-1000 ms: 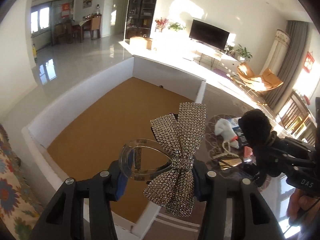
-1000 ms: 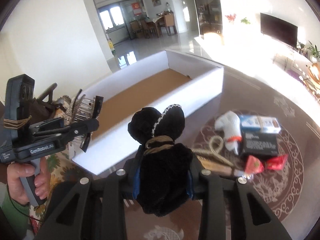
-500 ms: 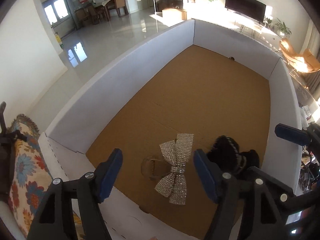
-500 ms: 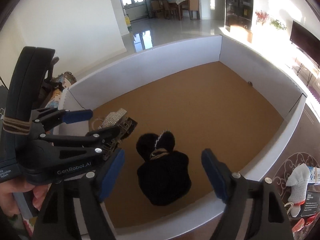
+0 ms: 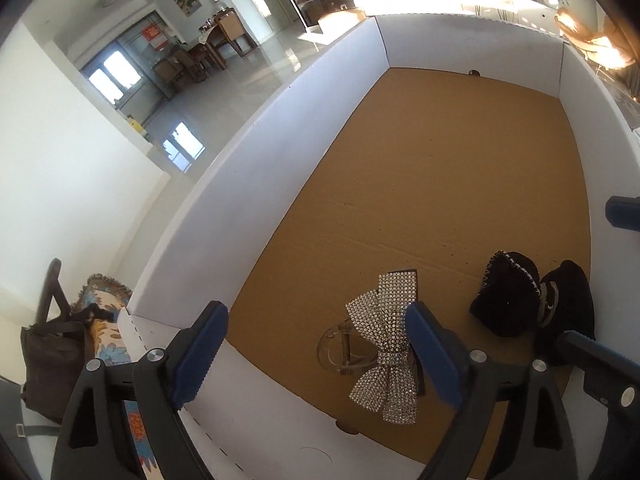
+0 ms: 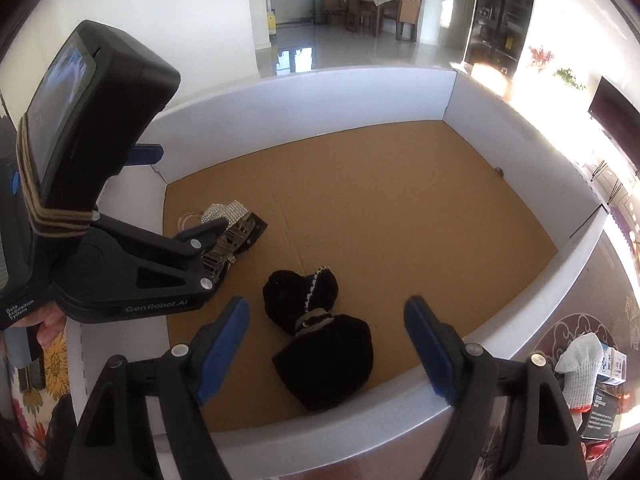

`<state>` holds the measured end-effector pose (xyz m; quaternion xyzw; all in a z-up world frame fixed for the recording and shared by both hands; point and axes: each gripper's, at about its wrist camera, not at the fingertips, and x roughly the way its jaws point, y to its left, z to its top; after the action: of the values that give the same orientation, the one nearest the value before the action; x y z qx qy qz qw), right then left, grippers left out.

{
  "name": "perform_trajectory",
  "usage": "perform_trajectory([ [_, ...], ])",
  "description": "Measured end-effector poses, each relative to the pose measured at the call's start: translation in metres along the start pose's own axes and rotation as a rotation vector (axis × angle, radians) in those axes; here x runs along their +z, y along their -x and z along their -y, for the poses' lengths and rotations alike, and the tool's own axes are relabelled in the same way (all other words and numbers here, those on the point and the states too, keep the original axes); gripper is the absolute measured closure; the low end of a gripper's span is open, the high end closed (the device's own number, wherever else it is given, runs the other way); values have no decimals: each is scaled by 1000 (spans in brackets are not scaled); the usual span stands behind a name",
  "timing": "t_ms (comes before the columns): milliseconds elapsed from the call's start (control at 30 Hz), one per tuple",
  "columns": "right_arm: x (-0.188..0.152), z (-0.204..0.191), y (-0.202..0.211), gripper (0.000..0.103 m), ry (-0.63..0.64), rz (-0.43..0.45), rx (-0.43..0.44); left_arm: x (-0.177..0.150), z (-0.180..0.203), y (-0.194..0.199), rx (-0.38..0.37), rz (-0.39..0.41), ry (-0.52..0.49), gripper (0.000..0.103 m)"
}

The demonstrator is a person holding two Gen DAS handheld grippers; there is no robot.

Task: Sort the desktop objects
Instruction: 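Bring both tools back over the table pile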

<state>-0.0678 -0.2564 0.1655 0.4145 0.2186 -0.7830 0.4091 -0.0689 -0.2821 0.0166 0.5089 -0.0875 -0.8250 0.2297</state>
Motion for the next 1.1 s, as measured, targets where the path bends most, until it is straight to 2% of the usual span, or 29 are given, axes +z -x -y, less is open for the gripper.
perform_trajectory([
  [67,-6,-4,3,23,16,13,-3,-2,-4,6,-16,21,27,12],
  [133,-9,0,15,23,-4,75,-24,-10,-13,29,-44,90,78,12],
  [200,-18,9,44,21,-38,197,-19,-17,-16,63,-102,187,119,12],
  [267,-36,19,84,7,-72,338,-46,-27,-12,102,-197,265,137,12],
  [300,-50,25,107,1,-88,419,-73,-30,-5,120,-254,295,131,12],
  [400,-103,41,180,0,-139,659,-206,-48,30,179,-407,395,56,10],
  [433,-120,44,200,0,-154,711,-261,-54,47,195,-447,422,28,2],
  [500,-151,60,222,0,-189,759,-360,-67,86,218,-542,441,-22,0],
  [533,-168,68,225,0,-198,782,-395,-71,108,225,-591,420,-44,0],
  [567,-179,77,221,0,-194,715,-431,-72,129,227,-634,385,-58,0],
  [600,-187,91,213,0,-189,583,-445,-75,150,228,-668,343,-65,0],
  [633,-202,101,206,0,-202,487,-443,-78,171,223,-683,304,-67,0],
  [767,-271,130,184,0,-308,269,-521,-88,236,179,-631,153,-68,0],
  [867,-325,152,173,0,-391,110,-544,-93,258,145,-562,83,-75,0],
  [933,-349,156,161,0,-437,41,-529,-96,265,136,-515,78,-92,0],
  [1033,-363,152,156,0,-474,10,-505,-102,267,126,-473,79,-113,0],
  [1100,-364,149,153,0,-473,18,-506,-105,260,123,-495,92,-85,0],
])
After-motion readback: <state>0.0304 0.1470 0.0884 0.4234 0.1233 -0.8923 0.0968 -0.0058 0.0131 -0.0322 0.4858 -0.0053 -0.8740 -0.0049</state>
